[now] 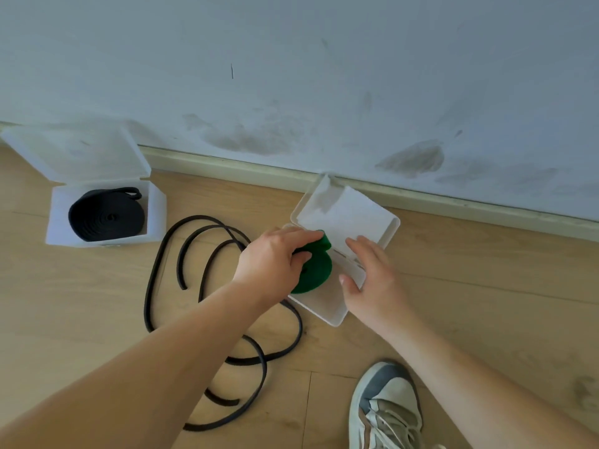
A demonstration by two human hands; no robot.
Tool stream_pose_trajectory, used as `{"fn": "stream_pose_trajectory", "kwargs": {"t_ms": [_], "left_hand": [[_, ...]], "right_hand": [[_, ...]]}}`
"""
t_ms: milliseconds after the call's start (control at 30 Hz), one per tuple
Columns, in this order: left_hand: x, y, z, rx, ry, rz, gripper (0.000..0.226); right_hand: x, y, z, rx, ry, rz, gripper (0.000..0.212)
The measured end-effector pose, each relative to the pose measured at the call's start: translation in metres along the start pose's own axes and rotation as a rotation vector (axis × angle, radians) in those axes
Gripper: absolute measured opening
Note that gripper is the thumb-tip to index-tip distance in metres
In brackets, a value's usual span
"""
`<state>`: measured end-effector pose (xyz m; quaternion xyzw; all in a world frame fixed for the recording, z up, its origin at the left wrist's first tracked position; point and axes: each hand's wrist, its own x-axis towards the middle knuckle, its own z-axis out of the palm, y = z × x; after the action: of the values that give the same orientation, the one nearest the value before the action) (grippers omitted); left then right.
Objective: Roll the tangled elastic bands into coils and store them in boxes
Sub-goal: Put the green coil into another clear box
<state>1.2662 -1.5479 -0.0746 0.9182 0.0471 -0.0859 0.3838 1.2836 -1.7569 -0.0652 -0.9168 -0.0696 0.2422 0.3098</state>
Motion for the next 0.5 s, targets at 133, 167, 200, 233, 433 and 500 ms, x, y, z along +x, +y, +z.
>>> {"fn": "stream_pose_trajectory", "kwargs": {"t_ms": [133, 167, 200, 233, 433, 500], "left_hand": [[-0.002, 0.004, 0.006, -0.056, -0.098, -0.031, 0.049], [-0.003, 0.005, 0.008, -0.053, -0.103, -0.032, 0.048], [-0.003, 0.005, 0.010, -0.047, -0.098, -0.031, 0.048], [-0.001, 0.006, 0.012, -0.039, -0.093, -0.031, 0.046], [0.004, 0.007, 0.013, 0.012, -0.142, 0.062, 0.044], [0.002, 0.007, 0.014, 0.031, -0.152, 0.069, 0.044]], "right_hand": [[0.013, -0.002, -0.017, 0.052, -0.059, -0.050, 0.065], [0.015, -0.004, -0.020, 0.047, -0.051, -0.077, 0.064], [0.017, -0.005, -0.020, 0.019, -0.012, -0.130, 0.062], [0.018, -0.006, -0.017, -0.035, 0.045, -0.186, 0.057], [0.000, -0.017, 0.005, 0.351, 0.060, 0.078, 0.026], [-0.003, -0.015, 0.009, 0.479, 0.075, 0.132, 0.026]]}}
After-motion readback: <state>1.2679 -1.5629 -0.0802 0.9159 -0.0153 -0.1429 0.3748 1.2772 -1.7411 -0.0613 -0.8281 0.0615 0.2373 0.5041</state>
